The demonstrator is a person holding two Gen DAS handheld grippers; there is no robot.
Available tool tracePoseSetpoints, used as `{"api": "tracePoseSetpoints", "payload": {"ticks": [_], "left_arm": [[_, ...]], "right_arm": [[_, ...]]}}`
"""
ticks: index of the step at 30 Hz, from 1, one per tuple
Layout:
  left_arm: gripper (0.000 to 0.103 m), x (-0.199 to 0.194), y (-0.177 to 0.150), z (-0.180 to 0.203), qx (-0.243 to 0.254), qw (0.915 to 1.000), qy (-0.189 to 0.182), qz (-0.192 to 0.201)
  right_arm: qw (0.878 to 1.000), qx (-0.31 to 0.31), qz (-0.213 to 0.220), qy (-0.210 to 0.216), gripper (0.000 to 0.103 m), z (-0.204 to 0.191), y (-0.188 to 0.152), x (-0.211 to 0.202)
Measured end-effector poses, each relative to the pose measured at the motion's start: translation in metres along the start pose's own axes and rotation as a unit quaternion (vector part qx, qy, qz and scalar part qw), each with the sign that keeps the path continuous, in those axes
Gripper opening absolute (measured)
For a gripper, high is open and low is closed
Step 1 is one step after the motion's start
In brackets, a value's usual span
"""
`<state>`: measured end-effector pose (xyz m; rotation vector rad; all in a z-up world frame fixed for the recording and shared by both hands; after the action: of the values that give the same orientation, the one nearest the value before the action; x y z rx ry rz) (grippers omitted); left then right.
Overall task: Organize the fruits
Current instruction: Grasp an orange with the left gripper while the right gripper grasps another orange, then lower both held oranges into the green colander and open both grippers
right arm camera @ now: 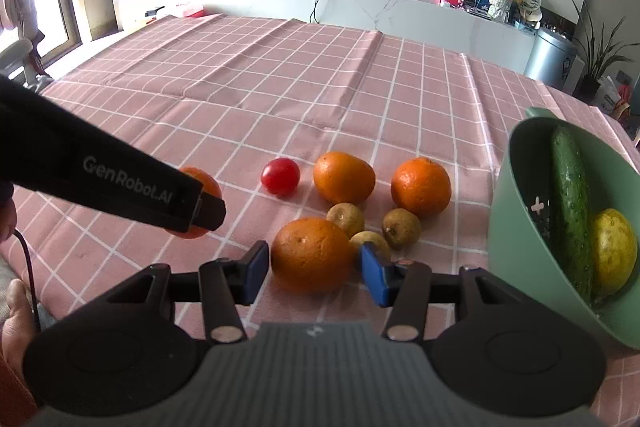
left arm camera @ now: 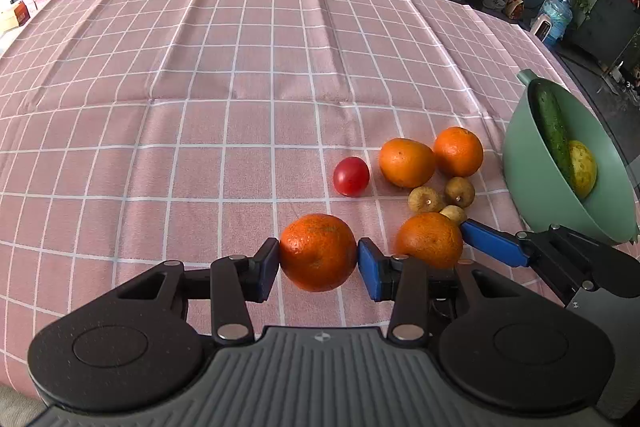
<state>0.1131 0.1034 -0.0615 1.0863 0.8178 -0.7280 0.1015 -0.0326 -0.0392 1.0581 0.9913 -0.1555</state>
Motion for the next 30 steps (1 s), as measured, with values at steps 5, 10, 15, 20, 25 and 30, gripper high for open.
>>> {"api": "tracePoseSetpoints", "payload": {"ticks": [5,10,15,20,25,30], "left_arm": [[0.048,0.002,0.000,0.001,0.003,1.0000,0.000,-0.002],[0.048,0.000,-0.002,0.003,0.008,1.0000,0.000,0.001],[0.048,-0.005,-0.005,0.005,0.016,0.9998,-0.007,0.012],[0.048,-0.017,-0.009,0.009,0.017,0.9991,-0.029,0.026],[0.048,-0.031,-0.010,0.025,0.037,0.9975,-0.042,0.043],[0.048,-0.048,-0.010,0.055,0.064,0.9943,-0.066,0.054]], "right_arm": [[1.000,-0.010,0.000,-0.012,0.044,-0.005,0.000,0.002],[1.000,-0.014,0.001,-0.010,0.042,-0.006,-0.001,0.000],[1.000,-0.017,0.014,-0.003,0.041,-0.002,0.000,-0.015],[1.000,-0.011,0.023,0.002,0.041,0.008,-0.004,-0.040],[0.999,0.017,0.036,-0.006,0.041,0.031,-0.010,-0.070],[0.998,0.042,0.045,-0.022,0.041,0.060,-0.016,-0.099]]}}
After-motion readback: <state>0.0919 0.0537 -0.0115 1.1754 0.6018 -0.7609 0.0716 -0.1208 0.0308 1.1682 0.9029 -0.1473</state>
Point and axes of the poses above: each gripper's, at about its wrist camera, not at the fingertips, and x roughly the way its jaws point, z to its right, y to its top, the point moved 1 cm from there along x, roughly the way its jaws point, and after that the axes turned 8 degrees about -x, right-handed, at the moved point
